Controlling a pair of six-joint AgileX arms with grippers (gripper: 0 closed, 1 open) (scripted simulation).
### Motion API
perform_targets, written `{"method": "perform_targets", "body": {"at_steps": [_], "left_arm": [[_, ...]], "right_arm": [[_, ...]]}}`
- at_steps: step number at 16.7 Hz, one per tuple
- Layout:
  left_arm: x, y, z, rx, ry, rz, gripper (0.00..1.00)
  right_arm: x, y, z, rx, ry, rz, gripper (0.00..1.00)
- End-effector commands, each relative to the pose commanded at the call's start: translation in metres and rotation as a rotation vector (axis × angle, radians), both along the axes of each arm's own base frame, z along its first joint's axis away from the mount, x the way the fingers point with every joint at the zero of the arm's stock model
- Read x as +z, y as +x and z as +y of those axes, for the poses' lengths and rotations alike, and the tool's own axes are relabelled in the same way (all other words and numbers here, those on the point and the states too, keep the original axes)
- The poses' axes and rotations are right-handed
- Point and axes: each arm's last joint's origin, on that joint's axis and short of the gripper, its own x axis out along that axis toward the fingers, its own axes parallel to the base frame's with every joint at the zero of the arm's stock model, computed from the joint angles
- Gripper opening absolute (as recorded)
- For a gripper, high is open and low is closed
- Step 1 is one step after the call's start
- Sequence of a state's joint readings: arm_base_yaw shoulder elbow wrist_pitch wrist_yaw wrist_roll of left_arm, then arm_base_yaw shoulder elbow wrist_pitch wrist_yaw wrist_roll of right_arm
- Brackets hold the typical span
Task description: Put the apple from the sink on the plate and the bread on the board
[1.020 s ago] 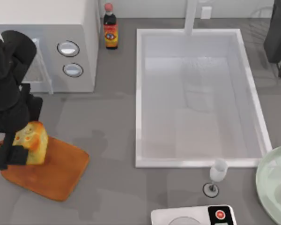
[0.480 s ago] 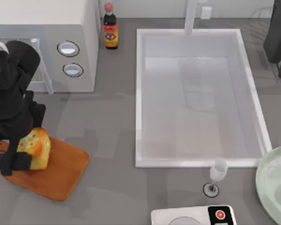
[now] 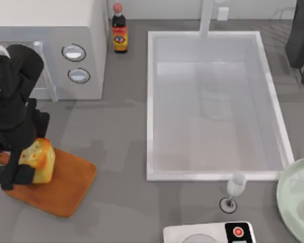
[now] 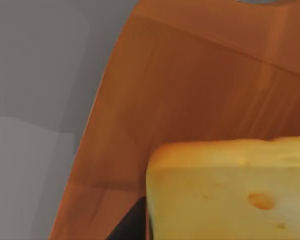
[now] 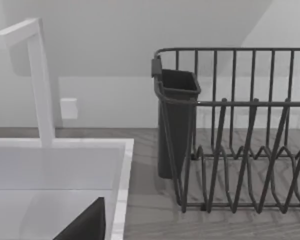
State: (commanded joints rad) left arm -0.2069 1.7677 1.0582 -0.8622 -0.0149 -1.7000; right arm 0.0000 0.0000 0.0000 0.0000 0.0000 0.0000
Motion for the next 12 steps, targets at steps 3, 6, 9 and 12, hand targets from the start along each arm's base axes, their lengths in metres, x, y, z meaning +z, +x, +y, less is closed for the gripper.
{"method": "perform_targets", "body": {"at_steps": [3,6,9,12], "left_arm": [[0.0,0.0,0.0,0.0,0.0,0.0,0.75],[0.0,0.0,0.0,0.0,0.0,0.0,0.98],[0.0,0.0,0.0,0.0,0.0,0.0,1.0],[0.0,0.0,0.0,0.0,0.0,0.0,1.0]], "right_arm": [[0.0,0.0,0.0,0.0,0.0,0.0,1.0],[0.0,0.0,0.0,0.0,0.0,0.0,1.0],[0.0,0.0,0.0,0.0,0.0,0.0,1.0],[0.0,0.0,0.0,0.0,0.0,0.0,1.0]]}}
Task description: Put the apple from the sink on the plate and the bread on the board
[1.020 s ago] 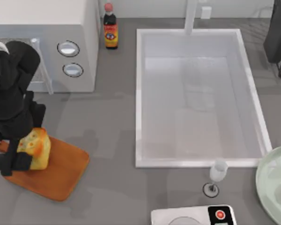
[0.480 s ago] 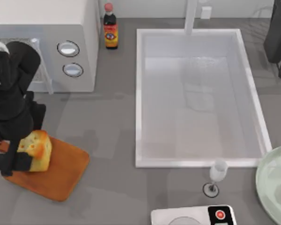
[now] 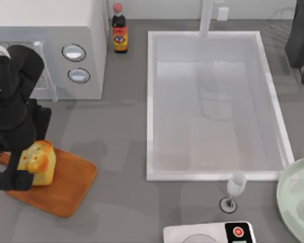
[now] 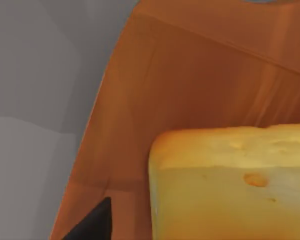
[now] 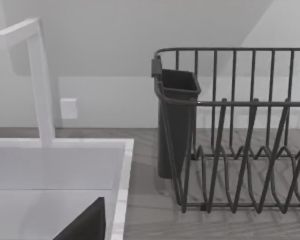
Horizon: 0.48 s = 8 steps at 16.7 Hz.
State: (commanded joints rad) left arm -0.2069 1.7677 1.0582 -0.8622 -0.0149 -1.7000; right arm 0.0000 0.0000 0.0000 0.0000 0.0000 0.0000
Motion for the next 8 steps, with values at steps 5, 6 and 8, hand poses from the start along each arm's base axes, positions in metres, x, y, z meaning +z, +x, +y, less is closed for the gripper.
{"method": "perform_targets", "body": {"at_steps": [5,6,8], "left_arm": [[0.002,0.0,0.001,-0.006,-0.002,-0.013,1.0],[0.005,-0.002,0.002,-0.02,-0.006,-0.032,1.0],[0.013,-0.009,0.007,-0.071,-0.013,-0.093,1.0]], "right_arm": [[0.0,0.0,0.0,0.0,0.0,0.0,1.0],[0.0,0.0,0.0,0.0,0.0,0.0,1.0],[0.0,0.0,0.0,0.0,0.0,0.0,1.0]]}}
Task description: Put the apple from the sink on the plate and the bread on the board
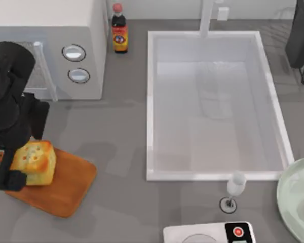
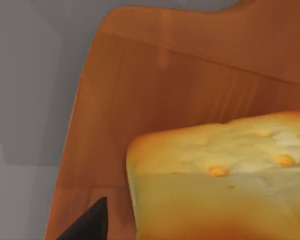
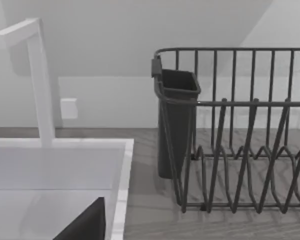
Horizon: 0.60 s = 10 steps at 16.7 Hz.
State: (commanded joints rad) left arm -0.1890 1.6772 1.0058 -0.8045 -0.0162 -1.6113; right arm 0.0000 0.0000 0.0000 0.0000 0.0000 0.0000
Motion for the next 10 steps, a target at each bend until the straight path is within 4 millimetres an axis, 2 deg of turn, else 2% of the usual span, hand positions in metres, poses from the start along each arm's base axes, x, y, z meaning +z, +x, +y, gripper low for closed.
{"method": "perform_targets", "body": {"at_steps": [4,7,10], "left_arm": [[0.026,-0.033,0.014,-0.197,0.009,-0.218,1.0],[0.042,-0.074,0.026,-0.42,0.083,-0.445,1.0],[0.045,-0.119,0.037,-0.664,0.251,-0.687,1.0]], "right_arm": [[0.0,0.0,0.0,0.0,0.0,0.0,1.0],[0.0,0.0,0.0,0.0,0.0,0.0,1.0],[0.0,0.0,0.0,0.0,0.0,0.0,1.0]]}}
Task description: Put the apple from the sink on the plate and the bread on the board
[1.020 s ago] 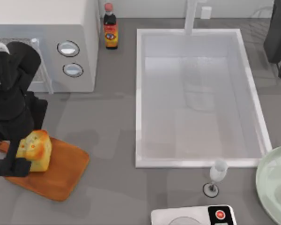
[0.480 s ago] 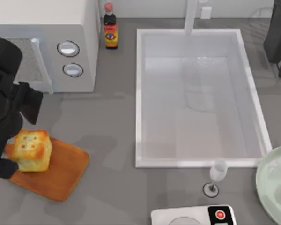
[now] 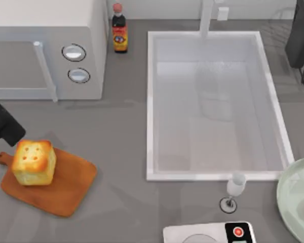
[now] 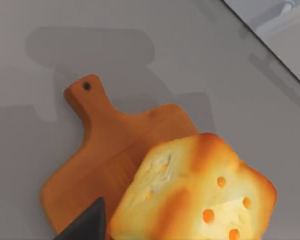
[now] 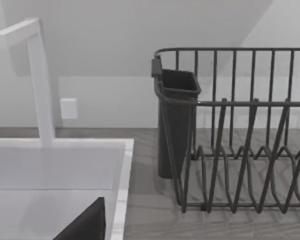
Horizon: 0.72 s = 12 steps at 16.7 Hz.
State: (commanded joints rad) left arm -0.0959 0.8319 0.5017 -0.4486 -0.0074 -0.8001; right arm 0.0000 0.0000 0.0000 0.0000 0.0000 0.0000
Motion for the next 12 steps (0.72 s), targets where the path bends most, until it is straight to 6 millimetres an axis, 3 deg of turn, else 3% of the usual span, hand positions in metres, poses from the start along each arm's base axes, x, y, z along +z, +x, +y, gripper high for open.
{"method": "perform_targets", "body": {"at_steps": [5,9,12], "left_arm": [[-0.021,-0.05,0.01,-0.214,0.382,-0.454,1.0],[-0.038,-0.061,0.014,-0.24,0.631,-0.688,1.0],[-0.043,-0.063,0.015,-0.232,0.714,-0.763,1.0]], "right_arm": [[0.0,0.0,0.0,0.0,0.0,0.0,1.0],[0.0,0.0,0.0,0.0,0.0,0.0,1.0],[0.0,0.0,0.0,0.0,0.0,0.0,1.0]]}}
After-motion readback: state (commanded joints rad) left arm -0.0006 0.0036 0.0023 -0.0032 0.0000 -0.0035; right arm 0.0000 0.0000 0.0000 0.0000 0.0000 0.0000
